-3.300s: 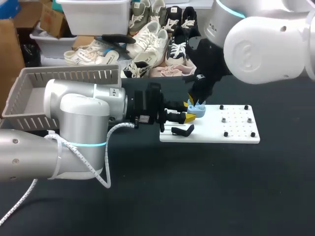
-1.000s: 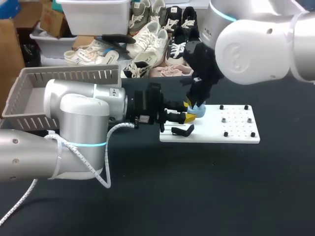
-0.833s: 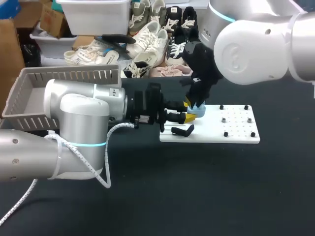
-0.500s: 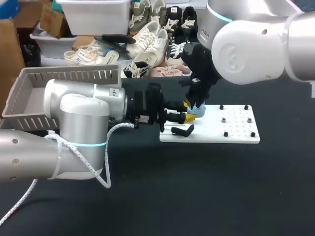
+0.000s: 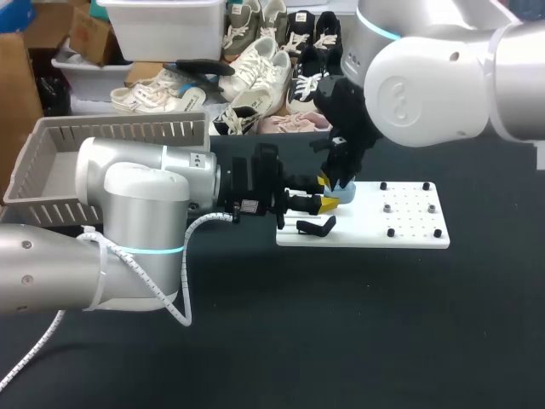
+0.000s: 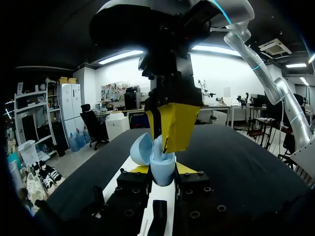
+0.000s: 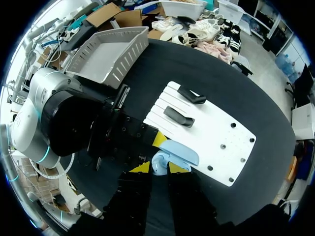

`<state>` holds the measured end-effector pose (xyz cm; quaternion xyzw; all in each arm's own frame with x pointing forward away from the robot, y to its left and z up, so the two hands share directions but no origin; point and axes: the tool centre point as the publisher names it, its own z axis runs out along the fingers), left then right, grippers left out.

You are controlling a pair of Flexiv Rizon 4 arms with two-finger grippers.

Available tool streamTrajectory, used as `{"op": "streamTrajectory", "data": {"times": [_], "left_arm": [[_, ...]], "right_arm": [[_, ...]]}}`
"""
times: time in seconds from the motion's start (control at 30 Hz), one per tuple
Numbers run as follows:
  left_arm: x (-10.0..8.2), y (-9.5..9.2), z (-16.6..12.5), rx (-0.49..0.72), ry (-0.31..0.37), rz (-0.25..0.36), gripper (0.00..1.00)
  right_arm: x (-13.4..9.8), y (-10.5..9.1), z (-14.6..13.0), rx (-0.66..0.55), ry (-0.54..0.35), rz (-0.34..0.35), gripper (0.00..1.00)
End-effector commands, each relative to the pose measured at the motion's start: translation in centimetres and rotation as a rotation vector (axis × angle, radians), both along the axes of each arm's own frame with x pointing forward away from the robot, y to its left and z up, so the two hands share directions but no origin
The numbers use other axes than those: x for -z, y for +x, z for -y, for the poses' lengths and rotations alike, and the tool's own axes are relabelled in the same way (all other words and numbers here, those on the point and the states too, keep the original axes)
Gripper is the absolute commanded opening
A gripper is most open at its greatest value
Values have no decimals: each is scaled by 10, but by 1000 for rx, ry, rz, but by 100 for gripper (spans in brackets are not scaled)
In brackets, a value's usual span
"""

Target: Pick up each earbud case from the left stands, insert the matching earbuds, close the lid, and place the case in the box.

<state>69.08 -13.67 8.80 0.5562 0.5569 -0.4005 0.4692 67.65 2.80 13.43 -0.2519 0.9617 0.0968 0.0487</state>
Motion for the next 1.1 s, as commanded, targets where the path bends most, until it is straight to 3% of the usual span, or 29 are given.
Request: {"op": "streamTrajectory", "data": {"times": [0.03,0.4,0.63,1.1], "left_arm": [[0,-1,1,-6,-2,3,0],[0,-1,1,-6,-2,3,0],[0,-1,1,-6,-2,3,0],[0,-1,1,-6,-2,3,0]], "right_arm": [[1,2,-1,2,-8,-2,0],[2,3,0,4,-20,-2,0],[2,3,0,1,-20,2,15],[1,3,0,0,-22,3,25]]}}
